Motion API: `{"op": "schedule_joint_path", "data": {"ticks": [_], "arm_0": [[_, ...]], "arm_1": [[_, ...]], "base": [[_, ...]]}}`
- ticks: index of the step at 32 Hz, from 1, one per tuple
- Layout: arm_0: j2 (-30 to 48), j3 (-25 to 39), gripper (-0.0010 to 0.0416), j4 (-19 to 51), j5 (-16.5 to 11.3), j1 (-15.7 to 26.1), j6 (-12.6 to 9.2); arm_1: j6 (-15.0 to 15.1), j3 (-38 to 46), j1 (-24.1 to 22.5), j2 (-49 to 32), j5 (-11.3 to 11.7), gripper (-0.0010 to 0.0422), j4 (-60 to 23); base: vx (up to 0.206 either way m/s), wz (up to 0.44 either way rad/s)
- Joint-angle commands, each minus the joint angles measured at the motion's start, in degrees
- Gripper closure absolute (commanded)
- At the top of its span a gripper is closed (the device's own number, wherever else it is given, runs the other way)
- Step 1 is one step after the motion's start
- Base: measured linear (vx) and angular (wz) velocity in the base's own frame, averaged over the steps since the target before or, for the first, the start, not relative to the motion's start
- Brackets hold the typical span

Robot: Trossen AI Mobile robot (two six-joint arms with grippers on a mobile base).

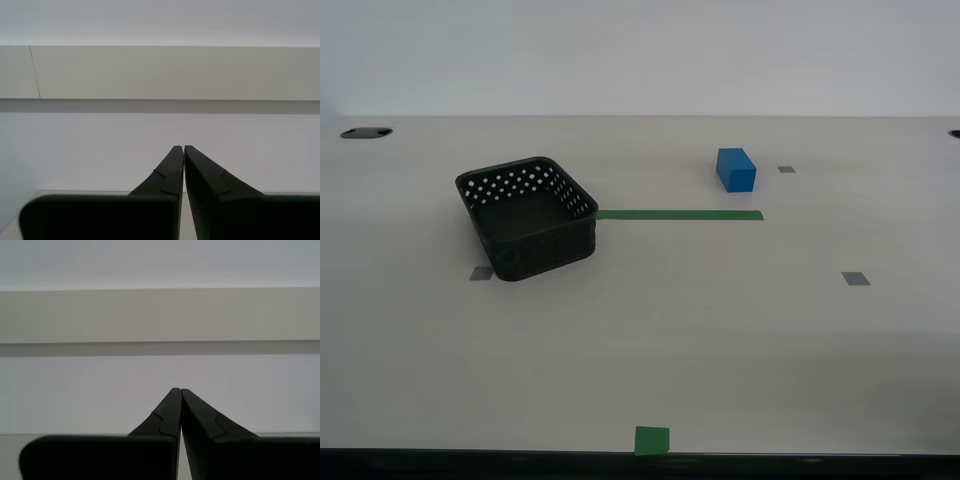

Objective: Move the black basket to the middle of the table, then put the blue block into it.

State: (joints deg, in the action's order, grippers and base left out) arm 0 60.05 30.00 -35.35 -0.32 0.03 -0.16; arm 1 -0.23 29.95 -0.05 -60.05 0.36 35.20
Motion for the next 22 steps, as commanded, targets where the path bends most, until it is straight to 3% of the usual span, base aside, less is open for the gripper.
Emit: {"op": "schedule_joint_path", "data": {"ticks": [1, 22], "arm_0": [[0.0, 0.0, 0.0405, -0.2, 0.0, 0.0, 0.0], [0.0, 0.0, 0.0406, -0.2, 0.0, 0.0, 0.0]], "arm_1": [[0.1, 0.0, 0.0, 0.0, 0.0, 0.0412, 0.2], [0.1, 0.0, 0.0, 0.0, 0.0, 0.0412, 0.2]], "base": [[0.0, 0.0], [0.0, 0.0]]}}
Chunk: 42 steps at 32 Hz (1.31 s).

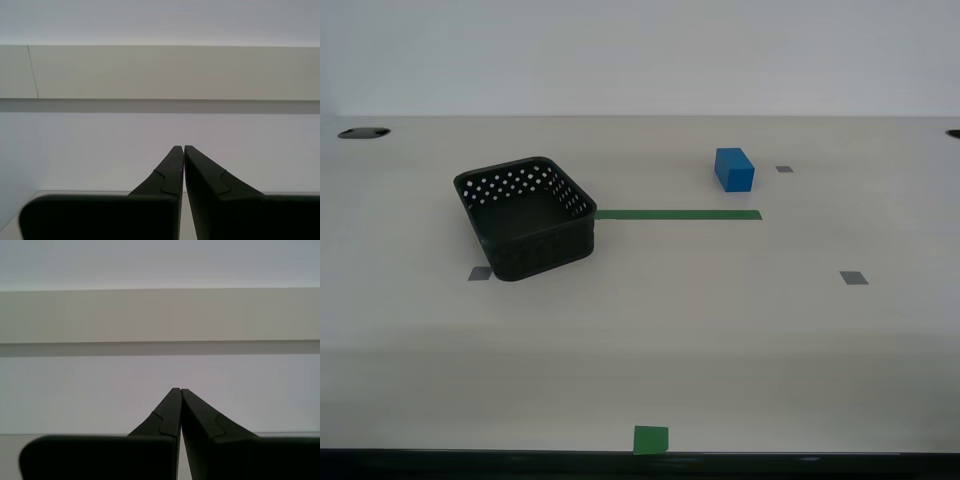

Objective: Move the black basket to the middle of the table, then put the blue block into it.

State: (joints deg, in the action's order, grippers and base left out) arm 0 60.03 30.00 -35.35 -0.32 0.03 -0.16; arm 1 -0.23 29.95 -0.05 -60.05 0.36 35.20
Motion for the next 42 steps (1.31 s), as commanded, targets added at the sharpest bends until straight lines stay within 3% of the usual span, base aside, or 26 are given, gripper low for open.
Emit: {"op": "schedule_joint_path", "data": {"ticks": [1, 24, 26, 27, 29, 30, 33, 35, 37, 39, 42], "arm_0": [[0.0, 0.0, 0.0405, -0.2, 0.0, 0.0, 0.0], [0.0, 0.0, 0.0406, -0.3, 0.0, 0.0, 0.0], [0.0, 0.0, 0.0405, -0.2, 0.0, 0.0, 0.0], [0.0, 0.0, 0.0405, -0.2, 0.0, 0.0, -0.1], [0.0, 0.3, 0.0406, 0.2, -0.8, 0.3, -1.4], [0.0, 1.5, 0.0405, 2.6, -1.8, 0.4, -1.8], [1.5, 6.5, 0.0406, 11.2, -2.5, 0.8, -1.8], [4.0, 12.4, 0.0405, 20.7, -2.8, 0.8, -1.8], [6.9, 17.5, 0.0406, 27.8, -2.9, 0.9, -1.8], [11.0, 24.1, 0.0405, 37.6, -2.9, 0.9, -1.7], [15.9, 30.4, 0.0405, 46.8, -2.9, 0.9, -1.7]], "arm_1": [[0.1, 0.0, 0.0, 0.0, 0.0, 0.0412, 0.2], [0.1, 0.5, 0.0, 0.0, 0.0, 0.0412, 0.3], [-0.9, 0.9, 0.0, 0.0, 0.0, 0.0412, 0.0], [-3.0, 1.4, 0.0, 0.0, 0.0, 0.0412, -0.8], [-8.0, 3.6, -0.6, 0.0, 0.0, 0.0412, -6.3], [-10.3, 6.3, -1.1, -0.1, 0.2, 0.0412, -13.5], [-10.6, 12.2, -3.1, -2.1, 3.1, 0.0412, -27.4], [-10.8, 17.3, -5.3, -5.1, 5.7, 0.0412, -37.3], [-11.0, 21.0, -6.8, -8.3, 5.8, 0.0412, -43.6], [-13.3, 25.7, -8.7, -13.2, 5.8, 0.0412, -52.1], [-15.6, 30.2, -9.8, -19.0, 5.8, 0.0412, -62.2]], "base": [[0.0, 0.0], [0.0, 0.0], [0.0, 0.0], [0.0, 0.0], [0.0, 0.0], [0.0, 0.0], [0.0, 0.0], [0.0, 0.0], [0.0, 0.0], [0.0, 0.0], [0.0, 0.0]]}}
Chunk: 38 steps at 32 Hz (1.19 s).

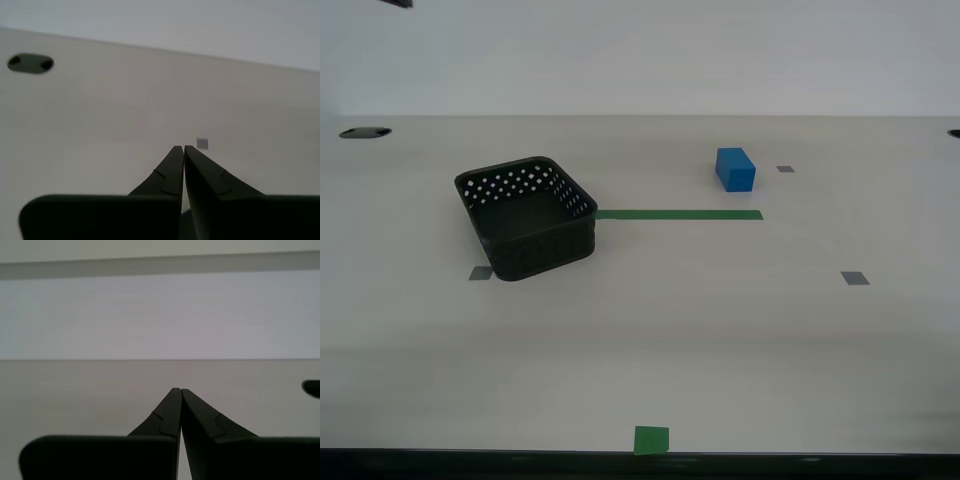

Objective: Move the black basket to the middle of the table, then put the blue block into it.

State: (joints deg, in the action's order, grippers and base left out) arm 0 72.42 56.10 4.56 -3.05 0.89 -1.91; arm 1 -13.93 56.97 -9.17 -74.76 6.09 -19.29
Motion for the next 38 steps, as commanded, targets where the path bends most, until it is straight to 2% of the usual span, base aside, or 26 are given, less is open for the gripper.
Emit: {"op": "schedule_joint_path", "data": {"ticks": [1, 4, 8, 13, 14, 16, 17, 19, 22, 23, 24, 28, 30, 33, 36, 38], "arm_0": [[4.6, 5.2, 0.0405, 8.5, -0.2, 0.0, 0.0], [9.4, 7.5, 0.0405, 12.0, -0.2, 0.1, 0.1], [12.5, 6.4, 0.0405, 12.0, -0.2, 0.2, 0.4], [14.5, 3.8, 0.0405, 11.8, -0.1, 0.3, 0.5], [14.6, 3.1, 0.0406, 11.1, -0.2, 0.3, 0.5], [14.6, 2.9, 0.0405, 10.4, -0.2, 0.3, 0.4], [14.6, 2.9, 0.0405, 9.5, -0.2, 0.3, 0.4], [14.6, 2.9, 0.0405, 8.4, -0.2, 0.3, 0.4], [14.6, 2.9, 0.0405, 6.8, -0.2, 0.3, 0.4], [14.6, 2.9, 0.0405, 6.7, -0.2, 0.3, 0.4], [14.6, 2.9, 0.0405, 6.4, -0.2, 0.3, 0.4], [14.6, 2.9, 0.0406, 6.0, -0.2, 0.3, 0.4], [14.6, 2.9, 0.0405, 5.8, -0.2, 0.3, 0.4], [14.6, 2.9, 0.0405, 5.8, -0.2, 0.3, 0.4], [14.6, 2.9, 0.0405, 5.7, -0.2, 0.3, 0.3], [14.6, 2.9, 0.0405, 5.6, -0.2, 0.3, 0.4]], "arm_1": [[-2.3, 4.0, -0.7, -5.7, 0.0, 0.0412, -10.0], [-2.7, 6.1, -0.7, -11.6, -1.2, 0.0412, -17.4], [-3.0, 5.6, -0.7, -15.0, -1.1, 0.0412, -19.0], [-6.1, 5.4, -0.7, -16.6, -1.2, 0.0412, -19.2], [-6.8, 4.9, -0.7, -16.9, -3.0, 0.0412, -19.2], [-7.9, 3.7, -0.7, -16.9, -4.4, 0.0412, -19.0], [-9.4, 2.1, -0.7, -16.9, -5.6, 0.0412, -18.1], [-12.0, 0.1, -0.7, -16.9, -6.5, 0.0412, -17.1], [-15.4, -4.2, -0.7, -16.9, -11.2, 0.0411, -13.2], [-16.3, -5.1, -0.7, -16.9, -11.9, 0.0409, -12.2], [-18.3, -6.8, -0.7, -16.9, -13.5, 0.0399, -10.7], [-19.6, -8.8, -1.0, -16.9, -13.6, 0.0346, -8.4], [-20.6, -9.3, -1.1, -16.9, -13.6, 0.0303, -7.5], [-20.7, -10.2, -1.5, -16.9, -13.5, 0.0237, -5.5], [-21.8, -10.3, -2.6, -20.0, -14.2, 0.0169, -3.3], [-22.2, -9.9, -3.4, -23.3, -14.3, 0.0149, -3.1]], "base": [[0.0, 0.0], [0.0, 0.0], [0.0, 0.0], [0.0, 0.0], [0.0, 0.0], [0.0, 0.0], [0.0, 0.0], [0.0, 0.0], [0.0, 0.0], [0.0, 0.0], [0.0, 0.0], [0.0, 0.0], [0.0, 0.0], [0.0, 0.0], [0.0, 0.0], [0.0, 0.0]]}}
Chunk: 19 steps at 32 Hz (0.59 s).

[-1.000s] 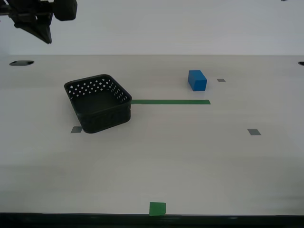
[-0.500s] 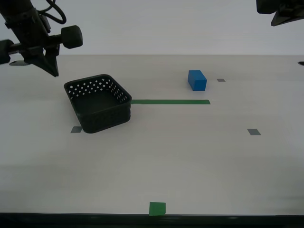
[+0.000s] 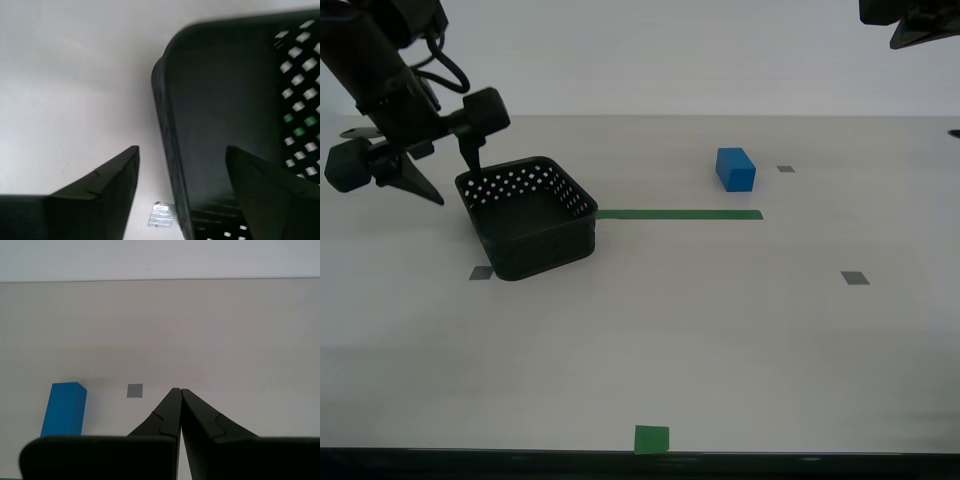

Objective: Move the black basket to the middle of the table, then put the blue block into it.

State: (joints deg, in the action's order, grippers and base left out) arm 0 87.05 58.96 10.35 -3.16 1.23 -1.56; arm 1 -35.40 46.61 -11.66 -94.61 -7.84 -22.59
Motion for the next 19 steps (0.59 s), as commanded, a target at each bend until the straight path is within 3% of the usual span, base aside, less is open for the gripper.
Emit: {"op": "schedule_joint_path", "data": {"ticks": [1, 4, 8, 12, 16, 19], "arm_0": [[0.0, 0.0, 0.0406, -0.2, -0.1, 0.0, 0.0], [0.0, 0.0, 0.0406, 0.0, -0.2, 0.0, 0.0], [0.0, 0.0, 0.0406, 0.0, -0.2, 0.0, 0.0], [0.0, 0.0, 0.0405, 0.0, -0.2, 0.1, 0.0], [0.0, 0.0, 0.0405, -0.1, -0.2, 0.1, 0.0], [0.0, 0.0, 0.0405, -0.1, -0.2, 0.1, 0.0]], "arm_1": [[-0.9, 0.9, -1.3, -5.7, -0.4, 0.014, 0.3], [-2.2, 3.1, -1.6, -11.4, -0.6, 0.014, 0.3], [-2.2, 5.1, -1.9, -13.9, -0.8, 0.0174, 0.3], [-2.1, 6.8, -2.0, -13.8, -0.7, 0.0275, 0.3], [-2.0, 7.1, -2.0, -13.9, -0.7, 0.0417, 0.3], [-1.7, 7.1, -2.0, -13.9, -0.7, 0.0416, 0.3]], "base": [[0.0, 0.0], [0.0, 0.0], [0.0, 0.0], [0.0, 0.0], [0.0, 0.0], [0.0, 0.0]]}}
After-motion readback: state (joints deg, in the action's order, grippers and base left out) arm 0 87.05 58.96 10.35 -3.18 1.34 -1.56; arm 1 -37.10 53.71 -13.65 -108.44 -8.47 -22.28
